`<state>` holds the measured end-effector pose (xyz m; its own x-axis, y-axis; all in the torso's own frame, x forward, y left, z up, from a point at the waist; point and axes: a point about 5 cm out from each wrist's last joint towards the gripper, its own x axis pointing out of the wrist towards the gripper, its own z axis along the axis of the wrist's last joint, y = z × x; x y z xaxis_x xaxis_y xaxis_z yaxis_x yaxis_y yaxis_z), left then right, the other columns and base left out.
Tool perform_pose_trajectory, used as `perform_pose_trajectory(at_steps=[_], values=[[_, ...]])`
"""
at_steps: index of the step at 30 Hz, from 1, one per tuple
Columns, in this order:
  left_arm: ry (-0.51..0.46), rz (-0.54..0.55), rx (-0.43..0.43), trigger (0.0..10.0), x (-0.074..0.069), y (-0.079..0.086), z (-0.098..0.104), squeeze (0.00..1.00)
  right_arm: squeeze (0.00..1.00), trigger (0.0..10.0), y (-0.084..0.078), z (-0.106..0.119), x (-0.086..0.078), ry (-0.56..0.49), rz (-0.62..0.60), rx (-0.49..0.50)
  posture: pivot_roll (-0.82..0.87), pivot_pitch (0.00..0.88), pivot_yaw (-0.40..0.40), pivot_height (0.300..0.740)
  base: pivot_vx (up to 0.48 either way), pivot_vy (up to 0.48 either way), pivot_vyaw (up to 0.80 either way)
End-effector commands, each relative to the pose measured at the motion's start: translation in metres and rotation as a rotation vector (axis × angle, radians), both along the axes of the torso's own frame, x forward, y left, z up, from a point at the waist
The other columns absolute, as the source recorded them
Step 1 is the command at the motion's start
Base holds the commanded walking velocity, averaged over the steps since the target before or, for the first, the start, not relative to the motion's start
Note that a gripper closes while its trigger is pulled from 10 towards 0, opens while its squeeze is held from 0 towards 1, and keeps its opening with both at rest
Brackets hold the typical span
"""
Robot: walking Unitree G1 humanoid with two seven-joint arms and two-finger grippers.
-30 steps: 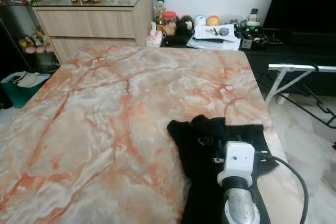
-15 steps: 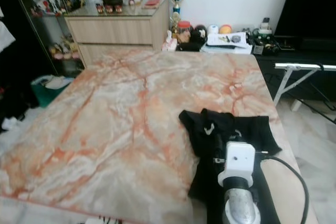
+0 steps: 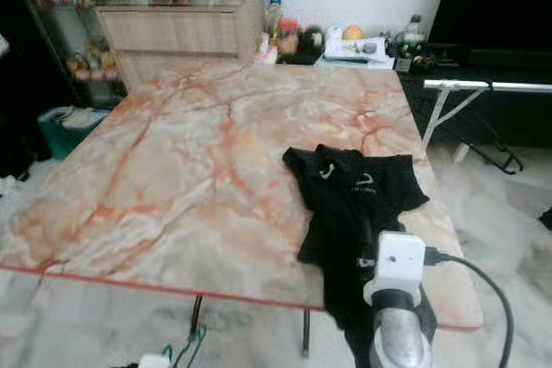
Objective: Hang hanger
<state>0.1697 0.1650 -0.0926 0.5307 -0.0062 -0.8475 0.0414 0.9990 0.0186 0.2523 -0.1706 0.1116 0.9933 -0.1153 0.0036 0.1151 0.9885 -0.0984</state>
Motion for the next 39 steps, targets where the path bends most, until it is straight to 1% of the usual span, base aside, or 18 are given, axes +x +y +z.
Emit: perform_pose_trajectory(at_steps=[1, 7, 14, 18, 21, 22, 25, 29, 32, 35, 39], values=[[0.034, -0.016, 0.001, 10.0, -0.006, -0.003, -0.003, 0.0, 0.0, 10.0, -0.004, -0.001, 0.0, 0.006, -0.007, -0.01, 0.08, 0.046, 0.029, 0.74, -0.259, 0.0, 0.0], [0.035, -0.017, 0.002, 10.0, -0.006, -0.002, -0.003, 0.0, 0.0, 10.0, -0.003, -0.001, 0.0, 0.007, -0.001, -0.01, 0.08, 0.045, 0.029, 0.74, -0.255, 0.0, 0.0], [0.038, -0.024, 0.011, 10.0, -0.006, -0.002, -0.003, 0.0, 0.0, 10.0, -0.002, -0.004, 0.001, 0.018, 0.007, -0.01, 0.08, 0.043, 0.03, 0.74, 0.0, 0.0, 0.0], [0.038, -0.027, 0.01, 10.0, -0.006, -0.002, -0.003, 0.0, 0.0, 10.0, -0.001, -0.011, 0.0, 0.051, 0.021, -0.015, 0.08, 0.04, 0.031, 0.74, 0.0, 0.0, 0.0], [0.037, -0.027, 0.008, 10.0, -0.006, -0.002, -0.003, 0.0, 0.0, 10.0, -0.002, -0.024, -0.003, 0.108, 0.023, -0.025, 0.08, 0.038, 0.031, 0.74, 0.0, 0.0, 0.0], [0.037, -0.026, 0.006, 10.0, -0.006, -0.002, -0.003, 0.0, 0.0, 10.0, -0.005, -0.033, -0.006, 0.141, 0.007, -0.018, 0.08, 0.038, 0.031, 0.74, 0.0, 0.0, 0.0], [0.036, -0.025, 0.005, 10.0, -0.005, -0.002, -0.003, 0.0, 0.0, 10.0, -0.01, -0.046, -0.009, 0.189, -0.027, 0.003, 0.08, 0.037, 0.029, 0.74, 0.0, 0.0, 0.0], [0.035, -0.023, 0.008, 10.0, -0.005, 0.0, -0.003, 0.0, 0.0, 10.0, -0.021, -0.077, -0.021, 0.306, -0.113, 0.075, 0.08, 0.037, 0.029, 0.74, 0.0, 0.0, 0.0], [0.035, -0.021, 0.009, 10.0, -0.005, 0.001, -0.002, 0.0, 0.0, 10.0, -0.027, -0.095, -0.03, 0.37, -0.174, 0.117, 0.09, 0.04, 0.027, 0.74, 0.0, 0.0, 0.0], [0.035, -0.018, 0.009, 10.0, -0.005, 0.001, -0.002, 0.0, 0.0, 10.0, -0.029, -0.101, -0.034, 0.385, -0.209, 0.135, 0.09, 0.042, 0.028, 0.74, 0.0, 0.0, 0.0], [0.037, -0.021, 0.01, 10.0, -0.005, 0.0, -0.003, 0.0, 0.0, 10.0, -0.027, -0.107, -0.038, 0.402, -0.196, 0.129, 0.08, 0.044, 0.03, 0.74, 0.0, 0.0, 0.0]])
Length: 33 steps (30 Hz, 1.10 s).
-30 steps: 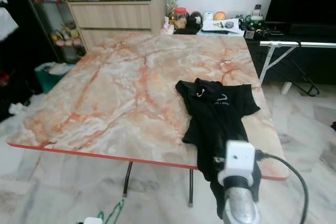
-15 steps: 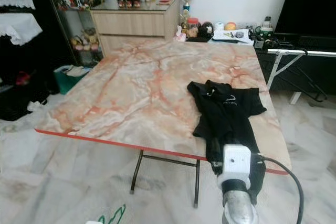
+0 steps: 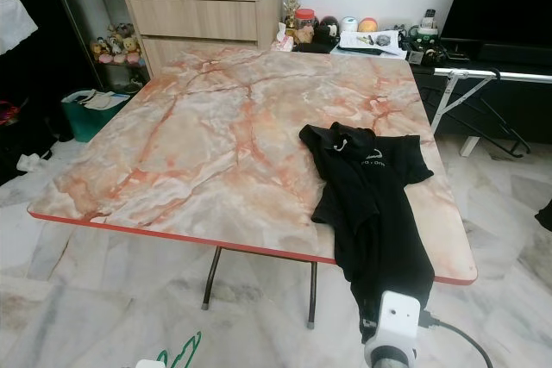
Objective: Hang hanger
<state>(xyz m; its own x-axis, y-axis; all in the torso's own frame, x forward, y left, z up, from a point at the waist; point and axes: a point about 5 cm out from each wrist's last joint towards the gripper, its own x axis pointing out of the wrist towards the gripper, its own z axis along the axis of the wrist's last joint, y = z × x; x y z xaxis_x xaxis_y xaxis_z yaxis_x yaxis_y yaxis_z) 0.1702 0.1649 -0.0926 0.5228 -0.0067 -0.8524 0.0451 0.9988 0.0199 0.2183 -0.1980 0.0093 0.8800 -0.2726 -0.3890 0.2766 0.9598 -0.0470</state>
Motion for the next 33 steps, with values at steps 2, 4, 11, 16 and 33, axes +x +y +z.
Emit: perform_pose_trajectory(at_steps=[2, 4, 11, 16, 33], values=[[0.028, -0.018, 0.008, 10.0, -0.005, 0.0, -0.003, 0.0, 0.0, 10.0, 0.002, -0.014, -0.009, 0.046, -0.002, 0.012, 0.08, 0.044, 0.03, 0.74, 0.0, 0.0, 0.0], [0.027, -0.019, 0.007, 10.0, -0.005, -0.001, -0.003, 0.0, 0.0, 10.0, 0.002, -0.021, -0.011, 0.077, 0.005, 0.016, 0.08, 0.044, 0.031, 0.74, 0.0, 0.0, 0.0], [0.023, -0.028, 0.005, 10.0, -0.004, -0.002, -0.002, 0.0, 0.0, 10.0, 0.003, -0.062, -0.023, 0.279, 0.068, -0.031, 0.1, 0.035, 0.038, 0.74, 0.0, 0.0, 0.0], [0.02, -0.03, 0.006, 10.0, -0.004, -0.002, -0.002, 0.0, 0.0, 10.0, 0.007, -0.081, -0.035, 0.396, 0.116, -0.023, 0.1, 0.034, 0.043, 0.74, 0.0, 0.0, 0.0], [0.021, -0.075, 0.011, 10.0, -0.004, -0.003, -0.002, 0.0, 0.0, 10.0, 0.019, -0.101, -0.055, 0.516, 0.039, 0.117, 0.1, 0.034, 0.05, 0.74, 0.0, -0.076, 0.0]])
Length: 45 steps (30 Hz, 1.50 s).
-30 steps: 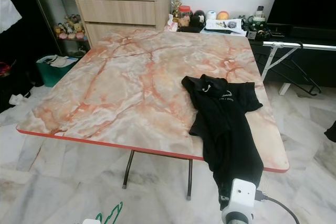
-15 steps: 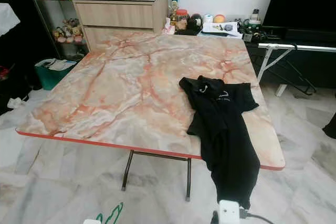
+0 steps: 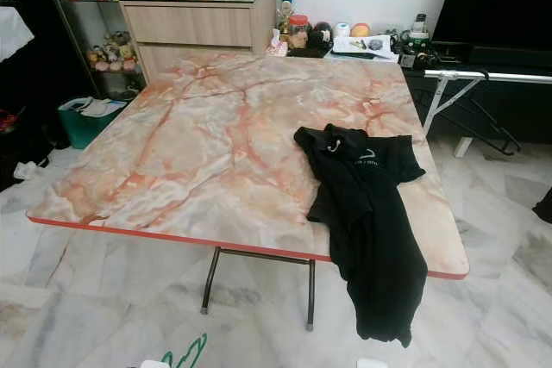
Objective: Hang hanger
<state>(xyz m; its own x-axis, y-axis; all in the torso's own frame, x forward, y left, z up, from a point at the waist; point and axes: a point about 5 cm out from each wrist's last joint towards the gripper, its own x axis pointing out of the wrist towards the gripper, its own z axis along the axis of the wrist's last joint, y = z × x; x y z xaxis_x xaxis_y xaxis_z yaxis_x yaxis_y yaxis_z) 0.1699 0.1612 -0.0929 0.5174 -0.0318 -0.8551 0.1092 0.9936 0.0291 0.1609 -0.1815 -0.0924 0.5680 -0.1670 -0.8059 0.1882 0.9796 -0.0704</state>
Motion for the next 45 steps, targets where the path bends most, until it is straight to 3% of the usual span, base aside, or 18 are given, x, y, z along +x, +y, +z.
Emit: perform_pose_trajectory(at_steps=[1, 13, 36, 45], values=[[0.018, -0.011, 0.002, 10.0, -0.0041, 0.0009, -0.0018, 0.0, 0.0, 10.0, 0.0052, 0.0004, 0.0025, -0.009, -0.015, 0.011, 0.1, 0.034, 0.05, 0.74, 0.0, -0.345, 0.0], [0.02, -0.025, 0.006, 10.0, -0.004, 0.001, -0.0018, 0.0, 0.0, 10.0, 0.0115, -0.0028, -0.0019, 0.019, -0.046, 0.042, 0.09, 0.037, 0.052, 0.74, 0.0, -0.352, -0.18], [0.022, -0.045, 0.007, 10.0, -0.0052, 0.0003, -0.0023, 0.0, 0.0, 10.0, 0.0081, -0.003, -0.004, 0.006, -0.077, 0.048, 0.08, 0.009, 0.054, 0.74, 0.0, -0.354, -0.06], [0.021, -0.049, 0.008, 10.0, -0.0049, 0.0005, -0.0021, 0.0, 0.0, 10.0, 0.0085, -0.0026, -0.0035, -0.003, -0.073, 0.049, 0.08, 0.0, 0.054, 0.74, 0.0, -0.355, -0.52]])
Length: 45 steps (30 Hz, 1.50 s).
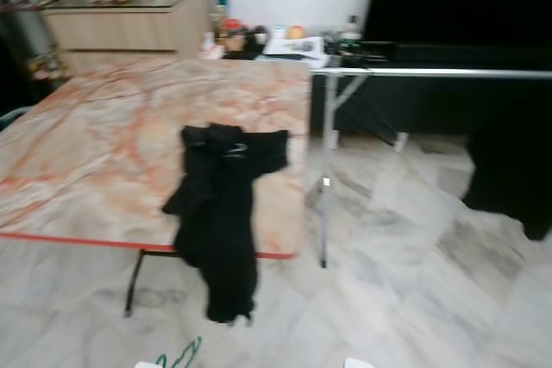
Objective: Hang hanger
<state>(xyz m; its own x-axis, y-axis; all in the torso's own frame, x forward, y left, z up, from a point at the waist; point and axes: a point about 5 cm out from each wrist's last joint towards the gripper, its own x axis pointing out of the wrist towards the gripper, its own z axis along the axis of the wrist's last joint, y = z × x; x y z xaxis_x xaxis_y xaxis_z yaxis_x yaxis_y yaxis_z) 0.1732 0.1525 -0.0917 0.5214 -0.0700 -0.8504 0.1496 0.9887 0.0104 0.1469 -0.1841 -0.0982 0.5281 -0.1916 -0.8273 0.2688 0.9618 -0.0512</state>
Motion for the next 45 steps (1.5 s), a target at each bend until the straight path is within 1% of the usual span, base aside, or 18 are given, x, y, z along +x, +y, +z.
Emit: perform_pose_trajectory(at_steps=[1, 24, 37, 45], values=[[0.027, -0.008, 0.028, 10.0, -0.0081, 0.0092, -0.0032, 0.0, 0.0, 10.0, 0.0111, 0.0032, 0.0104, -0.034, 0.012, 0.02, 0.08, 0.0, 0.054, 0.74, 0.0, -0.356, 0.0], [0.029, -0.014, 0.026, 10.0, -0.0064, 0.0088, -0.0026, 0.0, 0.0, 10.0, 0.0102, 0.0045, 0.0128, -0.053, 0.005, 0.024, 0.09, 0.042, 0.045, 0.74, 0.0, -0.354, 0.0], [0.028, -0.009, 0.027, 10.0, -0.006, 0.0087, -0.0025, 0.0, 0.0, 10.0, 0.0087, 0.0046, 0.0125, -0.054, 0.003, 0.018, 0.08, 0.049, 0.046, 0.74, 0.0, -0.354, 0.0], [0.032, 0.008, 0.02, 10.0, -0.0065, 0.0081, -0.0028, 0.0, 0.0, 10.0, 0.0081, 0.0053, 0.0136, -0.062, 0.02, 0.018, 0.08, 0.051, 0.044, 0.74, 0.0, 0.0, 0.0]])
